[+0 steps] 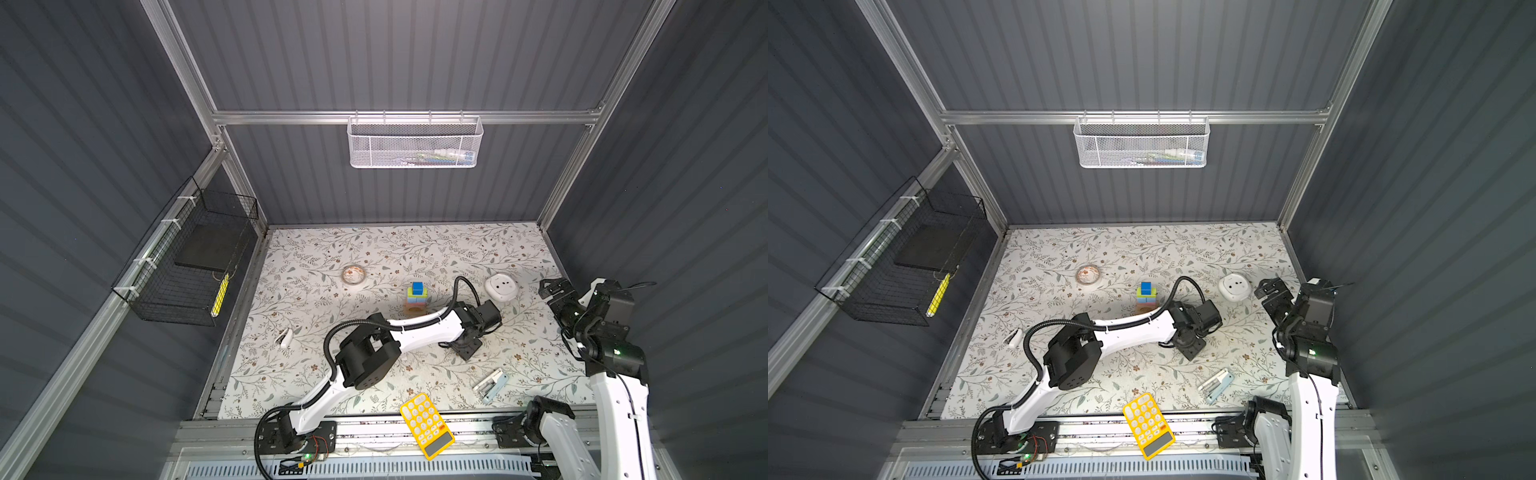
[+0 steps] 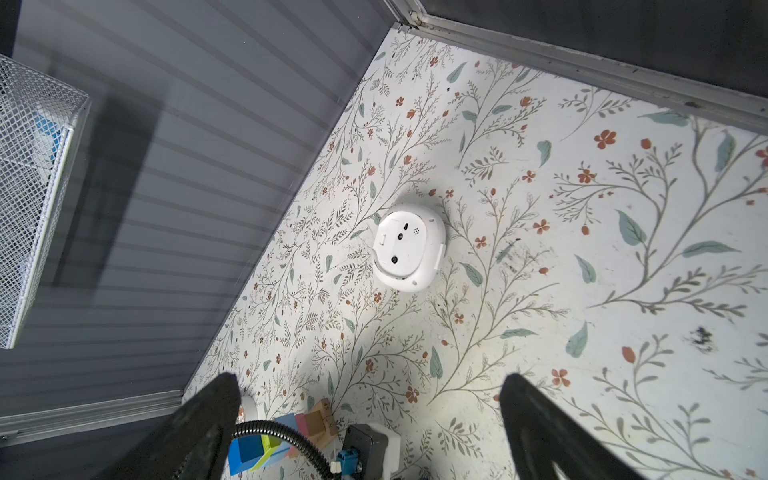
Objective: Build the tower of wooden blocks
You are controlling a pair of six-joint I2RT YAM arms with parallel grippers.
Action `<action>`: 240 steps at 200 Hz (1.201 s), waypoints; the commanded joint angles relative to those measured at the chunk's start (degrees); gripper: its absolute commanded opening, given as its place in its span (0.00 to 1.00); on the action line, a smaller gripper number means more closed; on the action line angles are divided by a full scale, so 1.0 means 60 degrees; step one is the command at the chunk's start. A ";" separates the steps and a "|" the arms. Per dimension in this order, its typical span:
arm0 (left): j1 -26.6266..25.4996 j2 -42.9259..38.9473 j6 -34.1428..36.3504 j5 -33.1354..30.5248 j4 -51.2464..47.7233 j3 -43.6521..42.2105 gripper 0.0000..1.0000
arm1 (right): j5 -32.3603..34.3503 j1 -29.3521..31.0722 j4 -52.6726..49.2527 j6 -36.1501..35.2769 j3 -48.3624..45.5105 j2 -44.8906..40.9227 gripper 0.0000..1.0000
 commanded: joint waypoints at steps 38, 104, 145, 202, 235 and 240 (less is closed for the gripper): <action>-0.0072 0.0112 -0.0140 -0.0008 -0.0100 0.0295 0.51 | -0.0131 -0.0064 0.0104 -0.0007 -0.0105 0.0005 0.99; -0.0072 0.0164 -0.0162 0.0021 -0.0133 0.0306 0.47 | -0.0194 -0.0097 0.0133 -0.0007 -0.0132 0.0042 0.99; -0.0072 0.0218 -0.0173 0.0098 -0.0162 0.0368 0.45 | -0.0194 -0.0098 0.0131 -0.0039 -0.0135 0.0065 0.99; -0.0076 0.0259 -0.0140 0.0112 -0.0194 0.0405 0.44 | -0.0227 -0.0128 0.0159 -0.0025 -0.0135 0.0117 0.99; -0.0072 0.0331 -0.0154 0.0138 -0.0233 0.0434 0.44 | -0.0258 -0.0148 0.0164 -0.0017 -0.0135 0.0137 0.99; -0.0072 0.0343 -0.0146 0.0154 -0.0232 0.0448 0.44 | -0.0266 -0.0150 0.0163 -0.0010 -0.0135 0.0139 0.99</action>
